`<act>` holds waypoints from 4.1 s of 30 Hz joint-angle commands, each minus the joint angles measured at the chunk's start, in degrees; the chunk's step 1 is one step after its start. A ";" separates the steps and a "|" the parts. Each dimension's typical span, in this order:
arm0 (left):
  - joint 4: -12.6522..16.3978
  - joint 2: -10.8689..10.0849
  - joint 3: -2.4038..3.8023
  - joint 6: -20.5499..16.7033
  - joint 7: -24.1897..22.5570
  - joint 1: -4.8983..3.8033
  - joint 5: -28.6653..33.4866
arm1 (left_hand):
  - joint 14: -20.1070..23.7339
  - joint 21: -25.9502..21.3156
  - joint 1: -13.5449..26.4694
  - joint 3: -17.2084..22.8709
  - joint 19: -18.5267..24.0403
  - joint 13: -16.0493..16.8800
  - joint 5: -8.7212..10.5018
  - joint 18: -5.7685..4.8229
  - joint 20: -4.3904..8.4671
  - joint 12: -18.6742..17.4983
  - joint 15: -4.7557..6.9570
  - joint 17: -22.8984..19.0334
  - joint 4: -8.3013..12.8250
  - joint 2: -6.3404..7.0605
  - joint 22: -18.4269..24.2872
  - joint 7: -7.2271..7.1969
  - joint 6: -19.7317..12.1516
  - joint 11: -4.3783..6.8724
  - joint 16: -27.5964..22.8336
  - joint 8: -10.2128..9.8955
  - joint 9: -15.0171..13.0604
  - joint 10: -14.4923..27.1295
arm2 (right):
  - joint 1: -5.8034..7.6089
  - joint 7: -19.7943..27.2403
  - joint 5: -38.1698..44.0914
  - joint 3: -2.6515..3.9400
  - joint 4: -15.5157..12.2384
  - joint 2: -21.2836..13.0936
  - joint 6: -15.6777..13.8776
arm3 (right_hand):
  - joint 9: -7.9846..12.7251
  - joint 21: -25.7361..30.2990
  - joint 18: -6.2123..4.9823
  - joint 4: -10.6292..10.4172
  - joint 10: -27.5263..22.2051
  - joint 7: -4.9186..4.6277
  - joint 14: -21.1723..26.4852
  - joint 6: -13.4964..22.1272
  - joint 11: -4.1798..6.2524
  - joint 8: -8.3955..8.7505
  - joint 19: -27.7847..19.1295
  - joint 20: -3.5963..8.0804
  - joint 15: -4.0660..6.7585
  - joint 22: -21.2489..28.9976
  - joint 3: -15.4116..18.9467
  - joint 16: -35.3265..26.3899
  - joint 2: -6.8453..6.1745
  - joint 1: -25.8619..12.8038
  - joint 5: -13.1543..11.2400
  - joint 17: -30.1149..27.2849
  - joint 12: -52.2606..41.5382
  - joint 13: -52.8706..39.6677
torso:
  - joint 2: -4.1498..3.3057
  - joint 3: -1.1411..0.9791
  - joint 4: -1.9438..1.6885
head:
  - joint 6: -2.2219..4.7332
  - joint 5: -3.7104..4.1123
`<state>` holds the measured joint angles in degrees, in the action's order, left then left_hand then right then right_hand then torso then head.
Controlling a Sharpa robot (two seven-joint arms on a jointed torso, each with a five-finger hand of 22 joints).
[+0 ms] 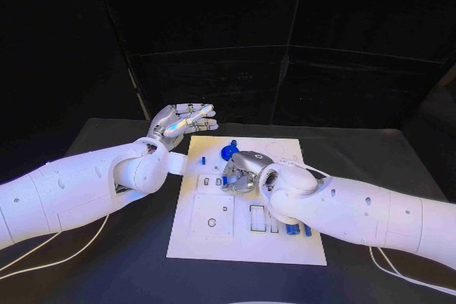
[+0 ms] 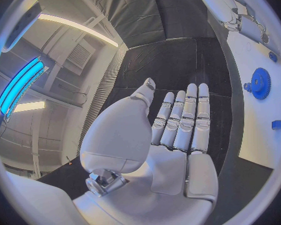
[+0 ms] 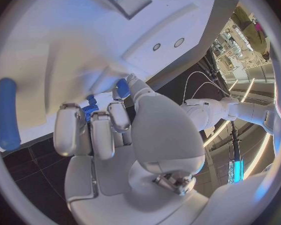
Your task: Assemble the parts on the task board
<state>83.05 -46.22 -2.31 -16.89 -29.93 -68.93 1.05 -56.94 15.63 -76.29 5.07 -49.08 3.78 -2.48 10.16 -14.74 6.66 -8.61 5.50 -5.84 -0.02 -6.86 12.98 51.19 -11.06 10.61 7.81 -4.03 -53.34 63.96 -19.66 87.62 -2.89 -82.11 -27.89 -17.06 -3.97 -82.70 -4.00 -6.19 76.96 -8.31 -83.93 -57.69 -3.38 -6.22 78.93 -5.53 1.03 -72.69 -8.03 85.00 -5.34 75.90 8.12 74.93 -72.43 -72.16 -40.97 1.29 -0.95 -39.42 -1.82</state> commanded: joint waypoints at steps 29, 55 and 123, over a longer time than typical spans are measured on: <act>-0.53 -0.45 0.04 5.01 8.04 -0.09 -5.46 | -17.11 9.28 0.56 -0.51 -17.32 0.59 -0.40 0.32 5.27 1.37 5.34 4.36 1.81 -1.76 -3.51 -2.09 4.38 3.58 7.33 -0.08 0.04 -8.27 | 0.74 20.51 -8.13 0.31 -13.86 -11.71 -13.09 | -0.26 2.04 -0.43 -4.79 -3.77 -1.06 -3.60 4.54 -1.10 0.20 -2.02 -1.01 -1.22 3.17 7.26 -1.55 -0.04 2.56 1.14 4.44 3.25 4.04 | 0.08 -0.03 -0.04 | 0.59 0.31; -0.18 1.72 -1.00 20.33 50.74 -5.09 -54.05 | -33.06 69.62 9.63 -13.10 -38.53 48.22 -0.18 -8.45 12.51 53.51 12.73 84.50 -5.56 -5.08 -74.02 -8.73 9.66 11.26 79.39 13.56 -9.62 -20.79 | 9.25 24.29 -35.00 1.23 -8.85 -22.77 -5.57 | -0.20 2.73 -0.63 -4.66 -3.45 -0.55 -3.29 3.32 -0.54 -0.96 -2.50 -0.46 -0.68 4.26 8.52 -2.69 2.20 4.17 6.22 3.00 3.19 4.45 | 2.54 -0.65 0.30 | -0.51 0.05; -9.71 16.80 -5.70 32.44 64.77 -7.99 -60.48 | -33.06 70.90 9.37 -15.98 -38.78 58.74 -0.26 -8.79 12.82 63.02 12.75 84.50 -5.07 -6.99 -76.35 -9.24 1.78 11.49 79.39 25.14 -20.35 -20.30 | 9.36 20.25 -35.13 1.22 -4.06 -19.27 -5.14 | -0.11 3.03 -0.68 -5.62 -3.40 -0.41 -3.35 3.08 -0.41 -1.41 -2.51 -0.32 -0.55 4.61 10.73 -2.94 2.98 3.61 10.65 2.85 3.18 4.77 | 2.65 -0.64 0.31 | -2.54 -0.32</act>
<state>73.37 -29.51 -8.02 14.10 34.41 -76.83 -60.28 -83.95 86.34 -66.38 -10.97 -83.86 62.42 -2.66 2.18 -2.27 69.47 3.88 74.92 -11.28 -6.95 -74.92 3.67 53.32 0.30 89.82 32.65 -24.33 -73.90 73.20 0.89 52.31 -1.72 -86.17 -47.23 -22.52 -4.12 -80.04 -4.00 -11.80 73.28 -8.62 -83.92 -54.25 -3.99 -7.48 76.57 -6.23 0.21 -68.11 2.38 82.36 -2.83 79.47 18.51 74.92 -69.23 -67.39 -38.28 0.61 -0.65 -41.85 -2.18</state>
